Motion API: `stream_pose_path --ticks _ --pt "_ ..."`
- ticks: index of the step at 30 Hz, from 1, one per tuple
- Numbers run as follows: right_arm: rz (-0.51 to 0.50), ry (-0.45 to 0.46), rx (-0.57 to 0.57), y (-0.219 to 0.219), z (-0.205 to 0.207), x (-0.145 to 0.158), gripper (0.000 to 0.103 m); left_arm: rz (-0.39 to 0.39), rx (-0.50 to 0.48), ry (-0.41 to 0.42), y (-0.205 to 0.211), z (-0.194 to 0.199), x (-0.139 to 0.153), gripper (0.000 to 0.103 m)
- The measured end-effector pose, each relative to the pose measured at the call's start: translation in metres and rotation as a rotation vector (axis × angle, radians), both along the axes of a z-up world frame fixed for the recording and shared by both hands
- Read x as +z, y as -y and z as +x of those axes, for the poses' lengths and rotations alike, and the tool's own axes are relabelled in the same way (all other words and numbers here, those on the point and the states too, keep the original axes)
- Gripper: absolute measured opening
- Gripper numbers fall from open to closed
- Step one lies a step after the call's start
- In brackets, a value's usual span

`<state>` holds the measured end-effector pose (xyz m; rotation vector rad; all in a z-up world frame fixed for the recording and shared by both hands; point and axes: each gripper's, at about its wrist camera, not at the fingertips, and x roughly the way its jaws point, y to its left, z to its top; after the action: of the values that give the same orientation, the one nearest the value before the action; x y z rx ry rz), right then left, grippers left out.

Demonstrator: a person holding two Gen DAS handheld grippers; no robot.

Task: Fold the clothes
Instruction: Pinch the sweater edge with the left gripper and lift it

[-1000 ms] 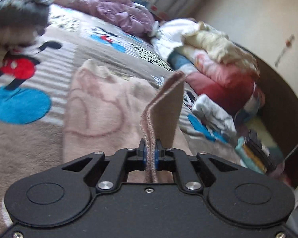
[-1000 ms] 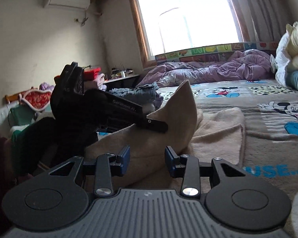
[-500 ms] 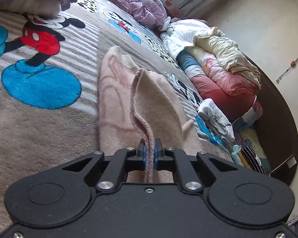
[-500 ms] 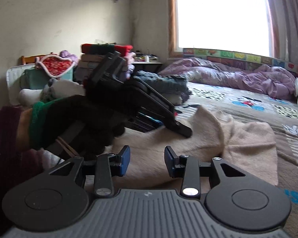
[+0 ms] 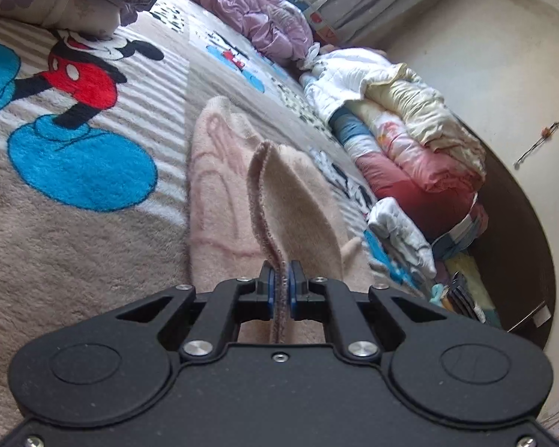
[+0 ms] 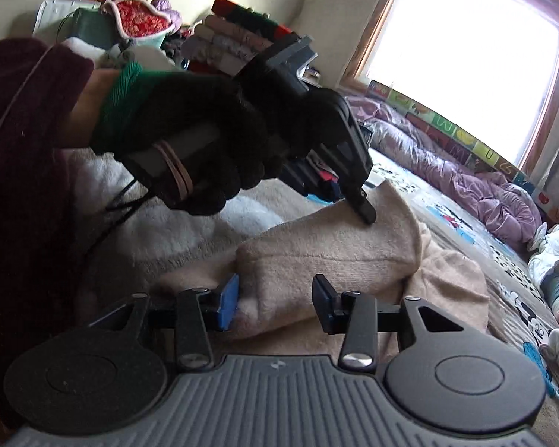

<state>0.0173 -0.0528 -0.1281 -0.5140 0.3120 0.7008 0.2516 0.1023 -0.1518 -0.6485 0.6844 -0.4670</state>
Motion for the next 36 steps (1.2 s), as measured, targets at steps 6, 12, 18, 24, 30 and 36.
stream_pose_path --ticks 6,12,18,24,30,36 --pt "-0.034 -0.051 0.008 0.001 0.007 -0.004 0.044 0.011 0.027 -0.006 -0.001 0.006 -0.004 0.006" --pt "0.055 -0.041 0.003 0.002 0.007 0.005 0.048 0.006 0.041 0.023 -0.002 0.015 -0.001 0.005" --pt "0.016 -0.097 0.027 -0.006 0.015 -0.002 0.050 0.027 0.064 0.024 -0.006 0.019 -0.001 0.004" --pt "0.047 -0.124 0.023 0.003 0.025 -0.001 0.055 -0.034 0.061 0.005 -0.016 0.024 -0.006 0.005" --pt "0.081 -0.126 0.013 0.007 0.029 0.000 0.059 -0.078 0.017 0.010 -0.016 0.034 -0.008 0.007" --pt "0.088 -0.133 0.027 0.006 0.032 -0.002 0.059 -0.016 0.046 0.075 -0.016 0.025 0.004 0.002"
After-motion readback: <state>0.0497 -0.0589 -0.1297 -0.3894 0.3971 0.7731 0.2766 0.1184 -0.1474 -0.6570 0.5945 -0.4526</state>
